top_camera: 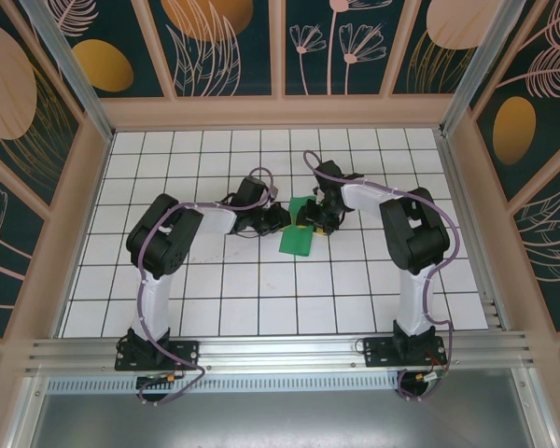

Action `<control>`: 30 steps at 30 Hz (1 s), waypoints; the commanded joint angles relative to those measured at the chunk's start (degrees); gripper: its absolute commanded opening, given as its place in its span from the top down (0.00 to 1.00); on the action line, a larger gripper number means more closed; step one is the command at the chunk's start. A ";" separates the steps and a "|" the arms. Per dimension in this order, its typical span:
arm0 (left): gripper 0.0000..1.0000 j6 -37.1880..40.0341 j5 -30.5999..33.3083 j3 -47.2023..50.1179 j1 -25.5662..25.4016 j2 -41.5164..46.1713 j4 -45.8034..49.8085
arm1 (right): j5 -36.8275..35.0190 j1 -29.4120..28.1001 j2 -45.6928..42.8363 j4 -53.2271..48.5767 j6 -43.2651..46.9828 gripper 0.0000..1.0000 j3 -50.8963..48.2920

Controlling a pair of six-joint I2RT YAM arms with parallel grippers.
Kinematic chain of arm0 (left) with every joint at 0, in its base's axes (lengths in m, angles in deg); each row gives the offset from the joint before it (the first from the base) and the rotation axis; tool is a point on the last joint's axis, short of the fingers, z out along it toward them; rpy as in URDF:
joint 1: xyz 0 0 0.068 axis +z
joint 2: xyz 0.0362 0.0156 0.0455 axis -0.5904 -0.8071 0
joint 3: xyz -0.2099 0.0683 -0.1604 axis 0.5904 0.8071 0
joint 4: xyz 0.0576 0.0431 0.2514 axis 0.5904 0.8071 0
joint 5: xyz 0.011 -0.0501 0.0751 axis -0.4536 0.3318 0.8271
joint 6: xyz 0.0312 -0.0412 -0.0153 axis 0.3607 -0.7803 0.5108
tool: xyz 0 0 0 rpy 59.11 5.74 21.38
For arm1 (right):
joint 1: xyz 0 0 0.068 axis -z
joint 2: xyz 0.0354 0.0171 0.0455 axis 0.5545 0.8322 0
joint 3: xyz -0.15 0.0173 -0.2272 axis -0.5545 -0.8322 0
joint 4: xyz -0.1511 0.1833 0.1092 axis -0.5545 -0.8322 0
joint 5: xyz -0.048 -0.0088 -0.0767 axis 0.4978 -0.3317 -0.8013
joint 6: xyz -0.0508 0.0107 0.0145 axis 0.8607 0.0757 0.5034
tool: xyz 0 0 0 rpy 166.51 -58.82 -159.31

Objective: Fold a paper plane with a square sheet of paper (pick it up from the middle)
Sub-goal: Hold the square sheet of paper at the center of the table, then fold the square sheet of paper in half at the center of the table.

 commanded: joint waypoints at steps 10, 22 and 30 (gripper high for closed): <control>0.90 3.77 10.68 -5.48 -0.76 -5.24 18.49 | -8.51 -2.04 13.66 1.65 -0.70 0.47 -7.16; 0.92 4.08 14.05 -3.89 -1.14 -6.33 20.37 | 0.53 2.74 -10.14 4.93 -5.51 0.36 -7.33; 0.93 3.74 14.51 -4.45 -1.44 -7.08 20.64 | 2.37 2.60 -13.13 9.34 -6.13 0.58 -7.13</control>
